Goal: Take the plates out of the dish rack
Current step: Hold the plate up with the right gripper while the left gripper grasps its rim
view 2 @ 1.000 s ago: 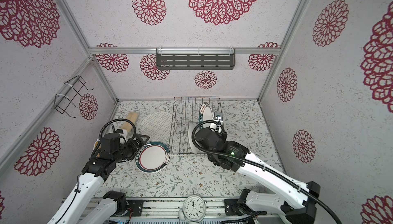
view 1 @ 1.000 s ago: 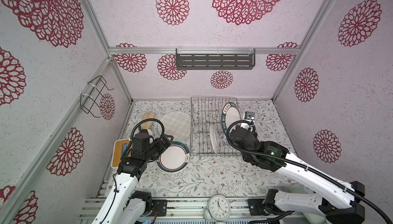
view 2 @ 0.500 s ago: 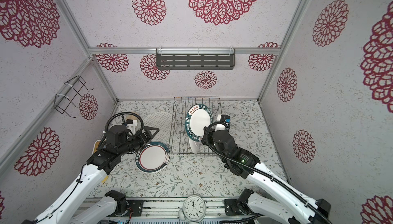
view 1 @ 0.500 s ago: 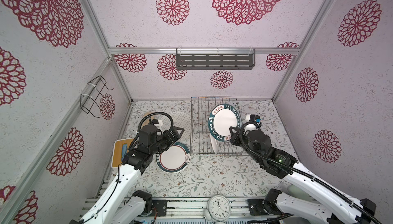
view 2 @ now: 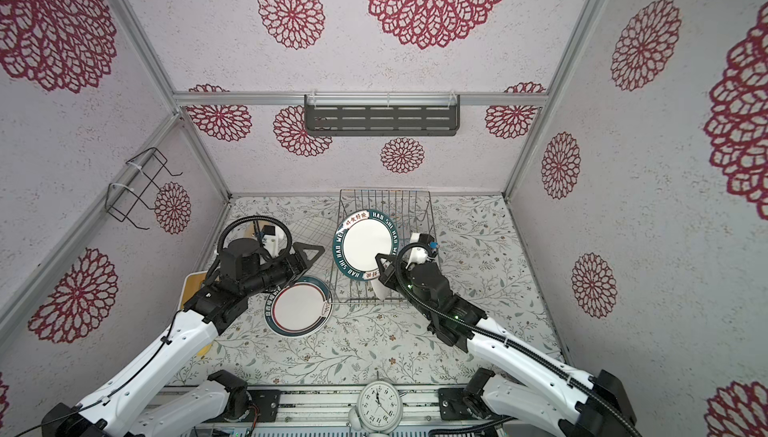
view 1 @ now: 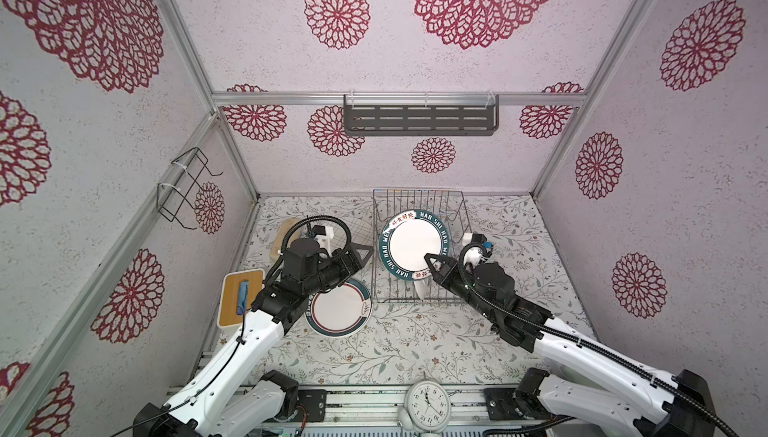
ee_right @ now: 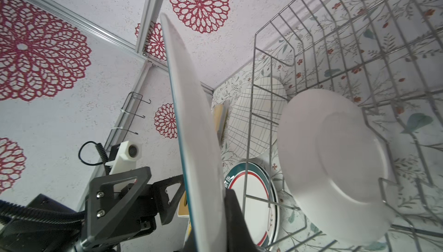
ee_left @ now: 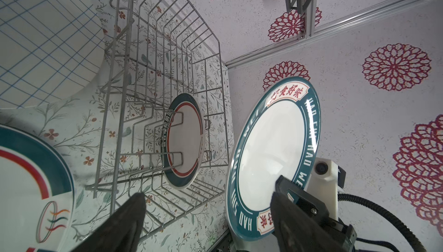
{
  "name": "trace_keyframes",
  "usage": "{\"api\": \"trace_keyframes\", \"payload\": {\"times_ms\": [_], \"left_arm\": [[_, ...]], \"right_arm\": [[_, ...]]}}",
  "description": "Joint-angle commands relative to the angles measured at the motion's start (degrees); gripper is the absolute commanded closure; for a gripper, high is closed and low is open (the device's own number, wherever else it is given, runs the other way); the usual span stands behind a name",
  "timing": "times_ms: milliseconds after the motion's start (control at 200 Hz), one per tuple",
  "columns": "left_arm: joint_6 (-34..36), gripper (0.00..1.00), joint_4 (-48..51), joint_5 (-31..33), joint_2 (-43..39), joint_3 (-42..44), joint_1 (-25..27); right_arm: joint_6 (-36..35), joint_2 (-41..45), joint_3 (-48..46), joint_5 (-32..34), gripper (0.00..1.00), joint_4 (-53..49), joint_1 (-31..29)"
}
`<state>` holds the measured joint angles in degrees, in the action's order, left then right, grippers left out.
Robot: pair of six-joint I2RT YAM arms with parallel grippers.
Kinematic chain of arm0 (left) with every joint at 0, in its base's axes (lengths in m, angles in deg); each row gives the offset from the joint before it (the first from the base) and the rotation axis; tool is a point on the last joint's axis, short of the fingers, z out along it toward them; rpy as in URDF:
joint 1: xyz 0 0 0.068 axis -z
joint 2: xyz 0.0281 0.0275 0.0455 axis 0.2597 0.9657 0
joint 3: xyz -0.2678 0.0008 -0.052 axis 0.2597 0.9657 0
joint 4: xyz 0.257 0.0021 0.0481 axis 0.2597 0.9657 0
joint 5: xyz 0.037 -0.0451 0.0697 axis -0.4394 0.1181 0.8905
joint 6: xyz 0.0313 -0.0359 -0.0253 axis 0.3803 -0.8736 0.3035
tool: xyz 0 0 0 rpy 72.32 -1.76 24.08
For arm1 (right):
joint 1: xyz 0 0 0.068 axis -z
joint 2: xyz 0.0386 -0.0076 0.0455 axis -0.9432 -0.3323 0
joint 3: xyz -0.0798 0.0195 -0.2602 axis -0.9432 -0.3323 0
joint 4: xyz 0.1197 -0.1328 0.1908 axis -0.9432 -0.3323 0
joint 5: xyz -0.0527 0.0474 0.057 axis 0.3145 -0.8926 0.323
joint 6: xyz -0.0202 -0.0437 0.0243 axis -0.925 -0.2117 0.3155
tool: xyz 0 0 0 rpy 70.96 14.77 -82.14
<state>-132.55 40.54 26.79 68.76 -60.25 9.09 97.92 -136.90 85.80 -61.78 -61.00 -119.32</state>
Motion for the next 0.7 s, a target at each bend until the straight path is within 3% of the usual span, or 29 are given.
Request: {"api": "trace_keyframes", "payload": {"times_ms": [0,430,696], "left_arm": [[-0.07,0.18,-3.36,-1.35,0.23,-0.2,0.59],[-0.41,0.52,-4.46,-1.66,-0.08,0.32,0.76],[-0.46,0.66,-4.98,-1.67,-0.38,0.6,0.76]], "right_arm": [[3.91,-0.69,0.29,-4.43,1.0,10.89,0.33],[8.42,-6.44,-0.45,-10.82,1.0,20.63,0.37],[10.02,-7.38,-0.89,-12.88,1.0,23.21,0.38]]}}
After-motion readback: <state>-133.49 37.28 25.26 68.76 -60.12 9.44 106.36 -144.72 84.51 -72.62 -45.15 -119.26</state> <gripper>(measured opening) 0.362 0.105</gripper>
